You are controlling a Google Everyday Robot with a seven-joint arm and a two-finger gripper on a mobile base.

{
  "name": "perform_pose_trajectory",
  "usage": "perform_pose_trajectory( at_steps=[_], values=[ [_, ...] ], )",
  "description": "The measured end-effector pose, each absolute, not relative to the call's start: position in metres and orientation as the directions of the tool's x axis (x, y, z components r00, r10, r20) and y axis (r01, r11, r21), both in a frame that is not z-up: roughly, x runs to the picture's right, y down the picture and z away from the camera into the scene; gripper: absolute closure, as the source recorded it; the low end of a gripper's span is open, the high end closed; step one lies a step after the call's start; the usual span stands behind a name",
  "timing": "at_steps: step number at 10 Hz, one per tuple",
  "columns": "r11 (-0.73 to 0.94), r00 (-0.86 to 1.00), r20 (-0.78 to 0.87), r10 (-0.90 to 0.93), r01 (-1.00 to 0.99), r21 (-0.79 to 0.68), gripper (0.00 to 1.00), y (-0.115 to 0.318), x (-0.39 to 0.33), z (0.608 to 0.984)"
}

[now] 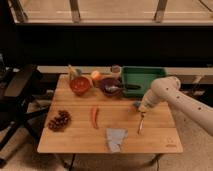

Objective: Wipe tray with sponge

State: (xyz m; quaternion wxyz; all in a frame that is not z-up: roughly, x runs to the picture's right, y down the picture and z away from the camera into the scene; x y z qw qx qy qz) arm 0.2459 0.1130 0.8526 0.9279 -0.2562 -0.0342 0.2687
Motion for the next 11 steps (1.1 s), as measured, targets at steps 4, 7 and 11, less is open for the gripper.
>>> perform_pose_trajectory(
  at_steps=[4, 7, 11],
  values=[
    [0.713, 0.787, -0.151, 0.598, -0.609, -0.348, 1.00, 0.090, 0.301, 0.825],
    [0.701, 0.729, -0.249, 0.638, -0.683, -0.204, 1.00, 0.074, 0.339, 0.807],
    [0.722, 0.691, -0.312, 0.651, -0.691, -0.024, 1.00, 0.040, 0.352, 0.791]
  ],
)
